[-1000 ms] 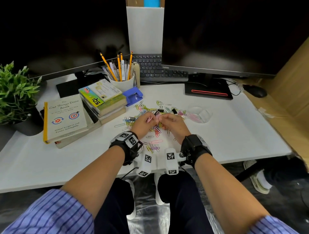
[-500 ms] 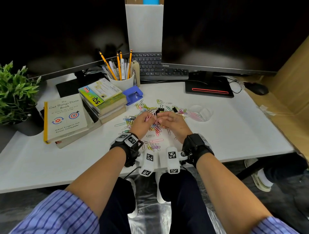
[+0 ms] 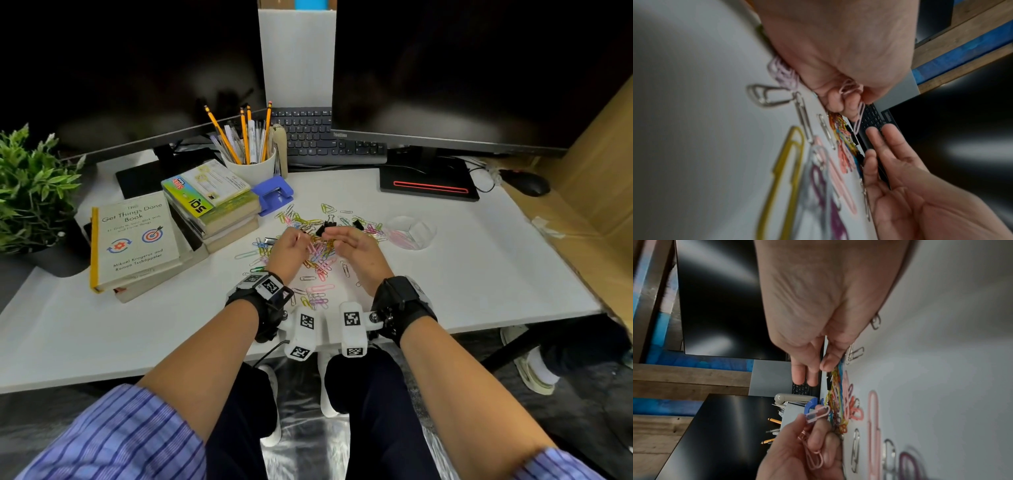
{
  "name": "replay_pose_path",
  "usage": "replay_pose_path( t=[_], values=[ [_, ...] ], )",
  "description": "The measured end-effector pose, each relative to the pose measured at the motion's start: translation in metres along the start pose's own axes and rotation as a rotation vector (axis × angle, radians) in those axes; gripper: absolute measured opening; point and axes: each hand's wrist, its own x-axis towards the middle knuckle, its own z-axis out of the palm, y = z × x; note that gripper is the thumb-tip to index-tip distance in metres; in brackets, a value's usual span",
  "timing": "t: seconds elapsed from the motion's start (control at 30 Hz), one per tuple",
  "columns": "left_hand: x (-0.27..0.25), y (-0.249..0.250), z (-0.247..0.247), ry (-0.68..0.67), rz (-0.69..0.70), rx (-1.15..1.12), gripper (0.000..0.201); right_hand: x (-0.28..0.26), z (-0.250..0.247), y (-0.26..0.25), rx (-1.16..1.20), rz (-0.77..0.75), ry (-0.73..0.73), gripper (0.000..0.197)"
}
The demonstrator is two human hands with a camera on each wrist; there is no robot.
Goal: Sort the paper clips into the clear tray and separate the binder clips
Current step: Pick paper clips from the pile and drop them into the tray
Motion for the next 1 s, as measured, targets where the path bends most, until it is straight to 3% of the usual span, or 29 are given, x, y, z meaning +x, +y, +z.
replay_pose_path(
  t=[0.13, 0.3, 0.47, 0.57, 0.73, 1.0],
  values=[
    [0.001, -0.003, -0.003, 0.044, -0.002, -0.009, 0.025, -0.002, 0.004, -0.002, -0.119, -0.018, 0.02, 0.031],
    [0.0, -0.005, -0.003, 0.045, 0.044, 0.066, 0.028, -0.002, 0.008, -0.007, -0.55, -0.055, -0.128, 0.031],
    [0.0, -0.004, -0.003, 0.045, 0.079, 0.11, 0.027, 0.001, 0.008, -0.009, -0.658, -0.07, -0.166, 0.018],
    [0.001, -0.005, -0.003, 0.045, 0.087, 0.141, 0.011, 0.001, 0.008, -0.007, -0.633, -0.075, -0.155, 0.014],
    [0.001, -0.005, -0.002, 0.06, 0.061, 0.122, 0.012, 0.001, 0.007, -0.006, -0.54, -0.051, -0.141, 0.01],
    [0.001, -0.005, -0.003, 0.043, 0.033, 0.049, 0.02, -0.003, -0.016, -0.025, 0.14, 0.018, 0.158, 0.012]
  ],
)
